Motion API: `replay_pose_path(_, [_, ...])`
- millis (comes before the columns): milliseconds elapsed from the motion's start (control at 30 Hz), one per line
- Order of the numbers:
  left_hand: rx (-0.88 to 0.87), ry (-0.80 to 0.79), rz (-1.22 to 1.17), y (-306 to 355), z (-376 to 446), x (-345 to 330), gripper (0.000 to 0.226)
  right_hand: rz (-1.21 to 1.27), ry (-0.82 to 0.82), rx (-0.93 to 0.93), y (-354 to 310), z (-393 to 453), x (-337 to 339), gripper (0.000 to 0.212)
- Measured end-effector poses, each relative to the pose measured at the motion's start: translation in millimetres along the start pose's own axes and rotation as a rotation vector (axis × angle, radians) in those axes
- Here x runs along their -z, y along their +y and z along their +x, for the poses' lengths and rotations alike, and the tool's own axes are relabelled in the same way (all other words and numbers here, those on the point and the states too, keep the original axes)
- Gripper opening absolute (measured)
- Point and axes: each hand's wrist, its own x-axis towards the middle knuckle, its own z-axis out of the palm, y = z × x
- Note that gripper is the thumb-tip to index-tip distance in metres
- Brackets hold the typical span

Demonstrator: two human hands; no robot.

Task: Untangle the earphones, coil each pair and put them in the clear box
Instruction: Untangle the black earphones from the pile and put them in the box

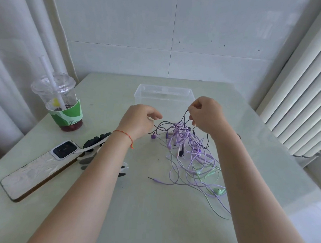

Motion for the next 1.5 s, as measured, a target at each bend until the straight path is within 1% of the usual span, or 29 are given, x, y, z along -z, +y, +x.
replay_pose_path(67, [-0.031,0.064,-0.03,2,0,0,0.03,0.04,0.024,-0.018,2,1,3,0.012])
replay_pose_path(133, [-0.064,0.093,-0.123,7,-1,-1,0.02,0.104,-0.015,0.012,-1,-1,6,0.011])
replay_pose_path(200, [-0.093,0.039,-0.246,15,-2,-4,0.016,0.162,-0.088,0.059,-7,-5,3,0.011])
replay_pose_path(267, [-0.126,-0.068,-0.304,21,-5,-12,0.016,0.212,-0.125,0.118,-12,-7,-1,0.012])
replay_pose_path(333, [-0.118,-0.123,-0.297,22,-6,-18,0.015,0.335,-0.071,0.146,-16,-8,-4,0.015])
replay_pose_path(433, [-0.027,-0.16,-0.281,16,-6,-19,0.009,0.56,0.111,0.14,-19,-7,-1,0.017])
replay_pose_path(500, [0.016,-0.174,-0.197,10,-4,-15,0.016,0.597,0.171,0.131,-19,-7,2,0.014])
replay_pose_path(533, [0.04,-0.193,-0.178,8,-3,-12,0.025,0.584,0.169,0.117,-19,-6,2,0.012])
replay_pose_path(633, [0.066,-0.309,-0.088,7,-6,-6,0.059,0.536,0.067,0.021,-16,-4,-2,0.009])
replay_pose_path(667, [0.054,-0.325,-0.081,7,-6,-6,0.061,0.515,0.022,-0.016,-15,-4,-3,0.009])
replay_pose_path(700, [0.038,-0.298,-0.114,8,-5,-6,0.054,0.502,-0.019,-0.045,-14,-4,-4,0.01])
replay_pose_path(767, [0.004,-0.157,-0.207,11,-3,-7,0.023,0.512,-0.071,-0.066,-14,-5,-5,0.01])
replay_pose_path(800, [-0.017,-0.094,-0.222,11,-2,-8,0.013,0.528,-0.086,-0.063,-15,-5,-6,0.01])
replay_pose_path(833, [-0.034,-0.071,-0.233,12,-2,-9,0.012,0.548,-0.095,-0.058,-16,-6,-6,0.009])
replay_pose_path(933, [-0.042,-0.114,-0.269,15,-3,-15,0.018,0.643,-0.072,-0.028,-20,-9,-7,0.011])
replay_pose_path(1000, [-0.026,-0.115,-0.224,15,-4,-19,0.023,0.691,-0.009,0.005,-22,-9,-7,0.014])
replay_pose_path(1100, [0.013,-0.145,-0.118,11,-4,-19,0.033,0.721,0.128,0.031,-21,-7,-5,0.017])
replay_pose_path(1167, [0.028,-0.213,-0.07,7,-4,-16,0.046,0.691,0.223,0.015,-18,-4,-4,0.018])
replay_pose_path(1200, [0.015,-0.261,-0.042,5,-5,-14,0.057,0.679,0.256,-0.003,-17,-3,-4,0.018])
replay_pose_path(1267, [-0.012,-0.328,-0.005,3,-5,-13,0.075,0.656,0.282,-0.036,-13,-1,-5,0.017])
replay_pose_path(1300, [-0.014,-0.317,-0.009,4,-5,-13,0.074,0.64,0.272,-0.048,-12,-1,-5,0.016])
replay_pose_path(1333, [-0.008,-0.283,-0.024,5,-6,-13,0.067,0.626,0.25,-0.057,-12,-1,-5,0.013])
replay_pose_path(1400, [0.012,-0.191,-0.073,9,-7,-13,0.044,0.631,0.186,-0.071,-13,-1,-4,0.009])
replay_pose_path(1500, [-0.026,-0.035,-0.137,12,-6,-14,0.012,0.696,0.085,-0.068,-17,-6,-4,0.008])
